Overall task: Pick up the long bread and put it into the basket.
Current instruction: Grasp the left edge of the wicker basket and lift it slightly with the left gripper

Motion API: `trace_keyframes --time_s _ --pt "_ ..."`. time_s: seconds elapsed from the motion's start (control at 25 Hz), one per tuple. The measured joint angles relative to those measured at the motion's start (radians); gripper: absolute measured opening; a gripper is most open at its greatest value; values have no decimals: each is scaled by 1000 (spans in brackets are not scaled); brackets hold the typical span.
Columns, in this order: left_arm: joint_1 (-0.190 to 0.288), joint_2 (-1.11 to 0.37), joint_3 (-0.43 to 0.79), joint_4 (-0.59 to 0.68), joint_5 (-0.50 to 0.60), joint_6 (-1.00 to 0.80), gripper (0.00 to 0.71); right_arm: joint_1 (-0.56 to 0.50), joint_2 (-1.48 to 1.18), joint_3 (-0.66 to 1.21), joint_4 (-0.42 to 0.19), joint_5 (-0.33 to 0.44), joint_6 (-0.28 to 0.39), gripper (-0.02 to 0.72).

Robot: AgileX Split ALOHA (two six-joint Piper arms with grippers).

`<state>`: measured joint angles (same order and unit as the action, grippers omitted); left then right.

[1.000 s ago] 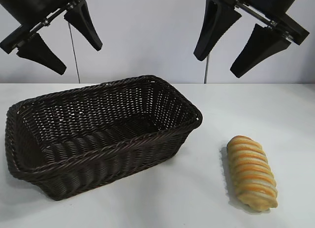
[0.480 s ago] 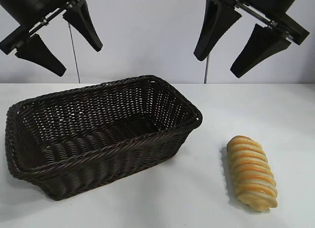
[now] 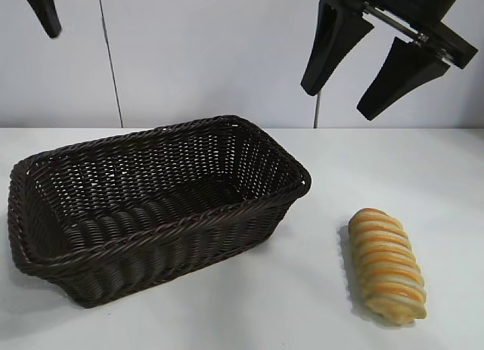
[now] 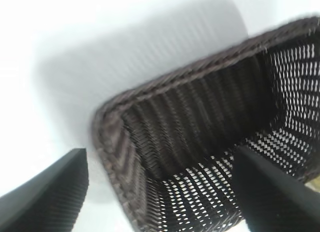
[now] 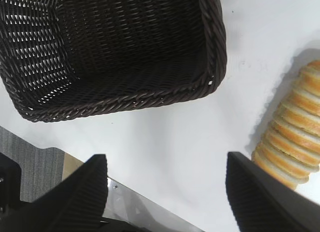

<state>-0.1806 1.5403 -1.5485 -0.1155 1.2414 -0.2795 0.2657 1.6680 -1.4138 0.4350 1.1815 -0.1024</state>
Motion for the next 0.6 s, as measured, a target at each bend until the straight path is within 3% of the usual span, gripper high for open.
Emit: trace_keyframes --time_s 0.16,0.36,0.6 --pt "0 6 161 29 -21 -21 570 0 0 0 0 -1 0 461" --pt "0 8 384 -23 -213 -42 570 0 0 0 0 -1 0 461" --pt "0 8 528 -73 -391 -44 570 0 0 0 0 -2 0 461"
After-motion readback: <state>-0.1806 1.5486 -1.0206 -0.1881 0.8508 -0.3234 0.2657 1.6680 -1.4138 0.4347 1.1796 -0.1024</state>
